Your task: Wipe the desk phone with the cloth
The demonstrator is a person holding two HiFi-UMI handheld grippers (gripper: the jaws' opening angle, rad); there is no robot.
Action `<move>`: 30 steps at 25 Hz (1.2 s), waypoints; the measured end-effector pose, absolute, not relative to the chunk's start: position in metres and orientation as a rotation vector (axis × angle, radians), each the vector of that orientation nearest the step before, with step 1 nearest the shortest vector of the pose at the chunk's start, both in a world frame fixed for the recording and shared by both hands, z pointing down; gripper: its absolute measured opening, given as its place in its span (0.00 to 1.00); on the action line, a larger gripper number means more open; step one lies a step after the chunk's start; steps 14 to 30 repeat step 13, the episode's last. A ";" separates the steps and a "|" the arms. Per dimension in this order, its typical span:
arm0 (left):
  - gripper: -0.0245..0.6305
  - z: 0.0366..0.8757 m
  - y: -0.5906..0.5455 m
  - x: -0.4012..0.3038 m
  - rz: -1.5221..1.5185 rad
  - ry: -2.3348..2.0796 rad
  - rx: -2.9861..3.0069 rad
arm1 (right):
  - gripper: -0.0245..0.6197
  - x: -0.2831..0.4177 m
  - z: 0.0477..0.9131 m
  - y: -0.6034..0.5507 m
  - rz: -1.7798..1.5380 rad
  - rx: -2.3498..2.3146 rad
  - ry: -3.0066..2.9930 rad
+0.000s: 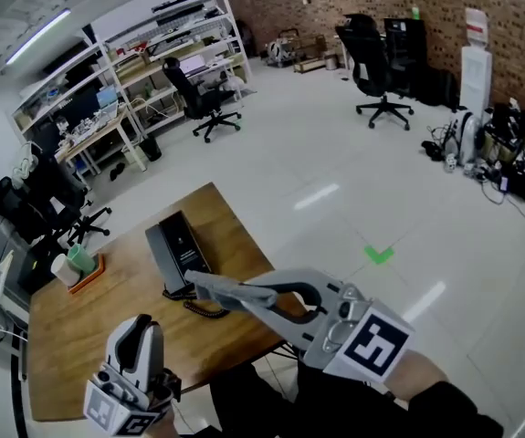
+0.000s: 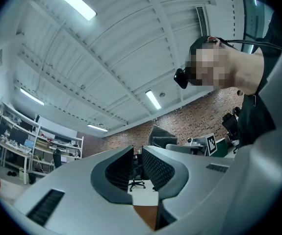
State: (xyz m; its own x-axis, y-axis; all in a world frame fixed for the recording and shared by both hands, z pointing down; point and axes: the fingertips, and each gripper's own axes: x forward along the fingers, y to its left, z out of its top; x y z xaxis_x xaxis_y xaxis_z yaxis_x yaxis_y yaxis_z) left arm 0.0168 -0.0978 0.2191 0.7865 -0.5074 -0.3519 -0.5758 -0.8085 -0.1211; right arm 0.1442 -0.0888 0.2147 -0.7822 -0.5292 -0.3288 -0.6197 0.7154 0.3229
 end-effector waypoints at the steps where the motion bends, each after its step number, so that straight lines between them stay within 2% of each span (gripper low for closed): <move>1: 0.10 0.219 -0.097 0.023 0.447 0.838 -2.765 | 0.08 0.148 0.213 -0.087 0.623 -0.918 2.703; 6: 0.10 0.227 -0.091 0.043 0.519 0.768 -2.919 | 0.08 0.156 0.206 -0.080 0.633 -0.898 2.678; 13: 0.10 0.233 -0.089 0.069 0.456 0.727 -2.921 | 0.07 0.161 0.212 -0.079 0.620 -0.881 2.700; 30: 0.10 0.233 -0.089 0.069 0.456 0.727 -2.921 | 0.07 0.161 0.212 -0.079 0.620 -0.881 2.700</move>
